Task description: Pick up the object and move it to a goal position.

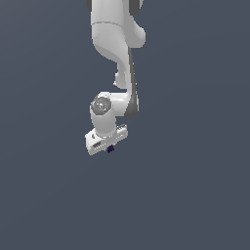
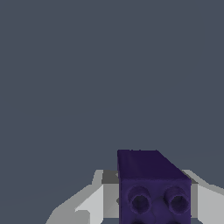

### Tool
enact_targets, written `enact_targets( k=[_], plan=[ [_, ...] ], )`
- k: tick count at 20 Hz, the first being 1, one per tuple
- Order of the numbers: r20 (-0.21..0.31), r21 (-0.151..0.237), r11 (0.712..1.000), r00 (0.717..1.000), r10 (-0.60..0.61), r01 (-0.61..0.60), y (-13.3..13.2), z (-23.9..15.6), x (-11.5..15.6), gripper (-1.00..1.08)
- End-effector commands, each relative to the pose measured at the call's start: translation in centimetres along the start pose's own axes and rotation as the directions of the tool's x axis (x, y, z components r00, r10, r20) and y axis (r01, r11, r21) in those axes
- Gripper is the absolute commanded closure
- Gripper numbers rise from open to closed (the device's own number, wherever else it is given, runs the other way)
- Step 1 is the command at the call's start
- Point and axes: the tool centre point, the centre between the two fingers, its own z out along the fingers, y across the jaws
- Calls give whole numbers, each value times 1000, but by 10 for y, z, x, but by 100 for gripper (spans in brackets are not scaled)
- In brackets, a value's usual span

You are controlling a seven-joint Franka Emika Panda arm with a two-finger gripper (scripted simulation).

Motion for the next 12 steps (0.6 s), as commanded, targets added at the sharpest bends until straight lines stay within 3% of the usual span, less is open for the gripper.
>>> enact_targets(
  k=[1, 12],
  plan=[
    [-1, -1, 1000, 1000, 0, 0, 0, -11, -2, 108],
    [-1, -2, 1000, 1000, 0, 0, -5, -98, -21, 108]
  ],
)
